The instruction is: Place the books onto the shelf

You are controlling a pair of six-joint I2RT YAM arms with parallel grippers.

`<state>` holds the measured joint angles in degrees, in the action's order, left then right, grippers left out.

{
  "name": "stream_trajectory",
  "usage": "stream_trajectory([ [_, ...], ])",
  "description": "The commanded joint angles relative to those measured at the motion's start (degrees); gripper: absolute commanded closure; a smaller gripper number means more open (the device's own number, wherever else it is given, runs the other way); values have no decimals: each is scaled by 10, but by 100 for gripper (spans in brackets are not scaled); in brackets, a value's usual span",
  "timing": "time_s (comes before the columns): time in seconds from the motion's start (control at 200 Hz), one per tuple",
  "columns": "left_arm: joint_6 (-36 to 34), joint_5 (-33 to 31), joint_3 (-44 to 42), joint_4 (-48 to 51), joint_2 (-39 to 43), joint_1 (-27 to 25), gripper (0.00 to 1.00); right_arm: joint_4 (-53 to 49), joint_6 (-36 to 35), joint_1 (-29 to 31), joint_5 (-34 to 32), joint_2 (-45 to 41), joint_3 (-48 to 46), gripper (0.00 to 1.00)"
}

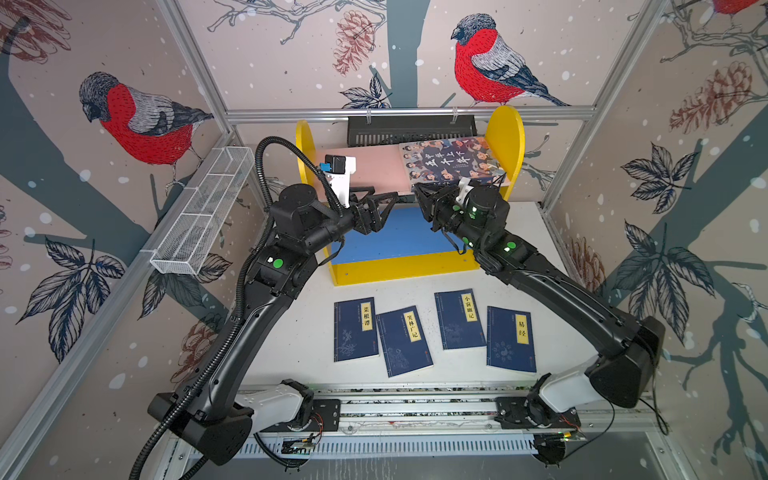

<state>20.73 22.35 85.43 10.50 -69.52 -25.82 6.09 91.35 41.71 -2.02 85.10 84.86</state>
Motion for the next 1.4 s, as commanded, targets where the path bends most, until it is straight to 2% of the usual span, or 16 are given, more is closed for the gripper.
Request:
stream_trajectory([
  [0.0,1,5,-3,-18,5,1,22,23,5,-6,-2,-10,-15,77],
  [0.996,1,10,-5,-22,9,2,22,40,11,-22,14,-20,-31,76],
  [1.246,-19,36,-11,-14,18,2,22,11,-39,-26,-14,-87,-58,76],
  [1.396,-43,46,-27,-4,33,2,22,-14,-59,-69,-34,-158,-113,77],
])
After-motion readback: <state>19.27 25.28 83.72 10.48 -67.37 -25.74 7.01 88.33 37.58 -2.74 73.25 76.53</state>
